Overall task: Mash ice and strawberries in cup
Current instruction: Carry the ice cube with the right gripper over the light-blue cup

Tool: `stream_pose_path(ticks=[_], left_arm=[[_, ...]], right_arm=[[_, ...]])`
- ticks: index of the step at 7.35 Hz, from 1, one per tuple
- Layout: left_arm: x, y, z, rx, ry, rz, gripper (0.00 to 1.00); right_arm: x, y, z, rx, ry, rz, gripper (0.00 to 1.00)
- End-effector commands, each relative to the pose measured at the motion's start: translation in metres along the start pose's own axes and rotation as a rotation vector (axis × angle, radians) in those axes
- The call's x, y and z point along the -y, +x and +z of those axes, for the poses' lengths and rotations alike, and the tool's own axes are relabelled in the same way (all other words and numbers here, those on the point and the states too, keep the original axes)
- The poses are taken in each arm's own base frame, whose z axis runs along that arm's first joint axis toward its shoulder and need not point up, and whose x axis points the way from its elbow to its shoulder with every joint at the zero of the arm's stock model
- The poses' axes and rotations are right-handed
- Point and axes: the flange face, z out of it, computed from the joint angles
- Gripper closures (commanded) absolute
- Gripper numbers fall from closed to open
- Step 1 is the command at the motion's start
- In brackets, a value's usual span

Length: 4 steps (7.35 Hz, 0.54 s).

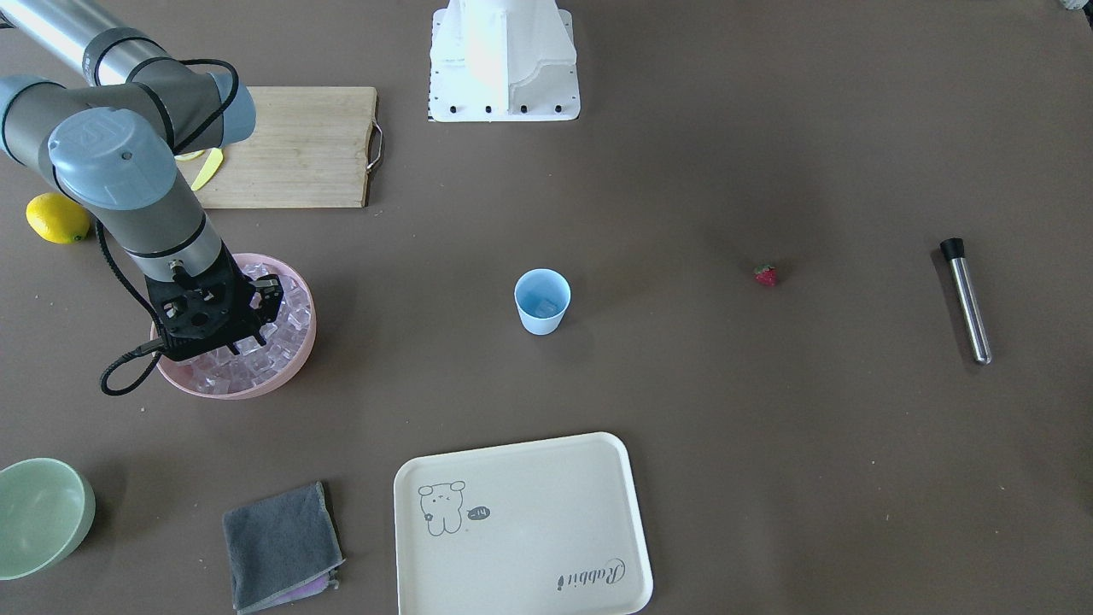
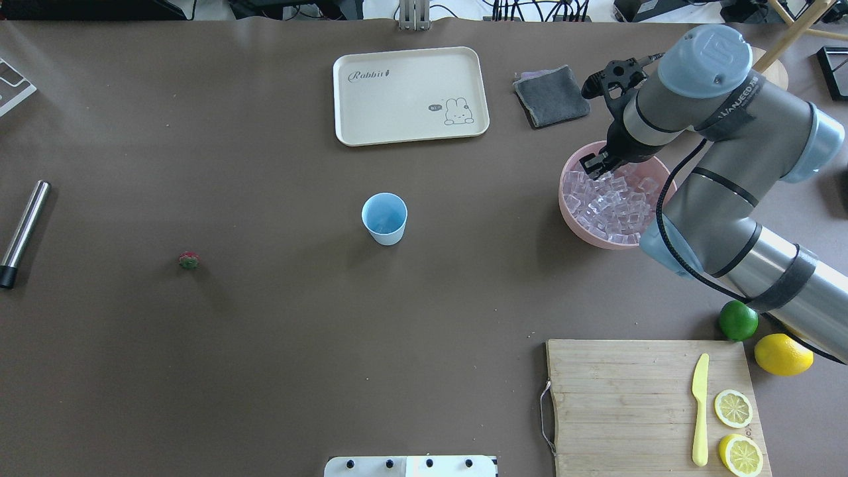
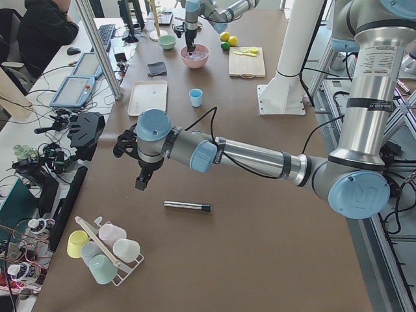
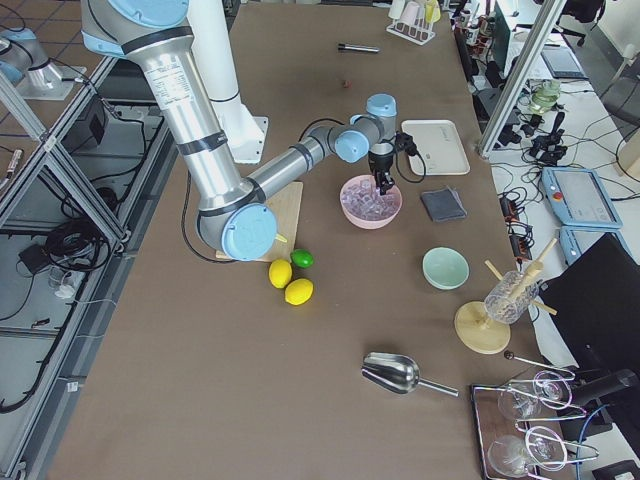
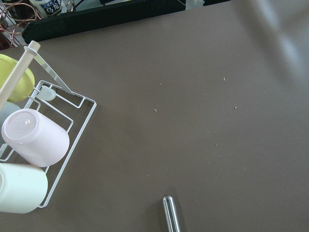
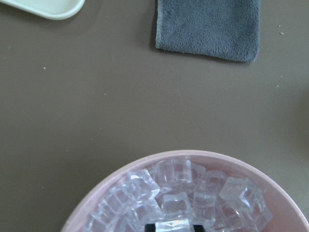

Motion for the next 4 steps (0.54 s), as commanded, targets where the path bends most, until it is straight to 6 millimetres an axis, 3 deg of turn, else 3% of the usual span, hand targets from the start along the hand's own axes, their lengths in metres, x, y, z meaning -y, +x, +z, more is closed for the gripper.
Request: stream_pose_path(ticks=[1,3,4], left_arm=[[-0.010,-0.001,0.001,-0.002,-0.005,-0.006,0.02],[-0.011,0.000,0.000,-0.002,-0.004,-0.011,0.02],[-0.011,0.000,0.000,-0.002,-0.004,-0.011,0.02]], right_arm=[[0.015,-0.062,-0.035,0.086,0.055,0.124,0.87],[0.039,-0.175,-0.025,0.082,0.116,0.241,0.87],[0.051,-0.219,-0.030,0.102,0.132,0.289,0.87]])
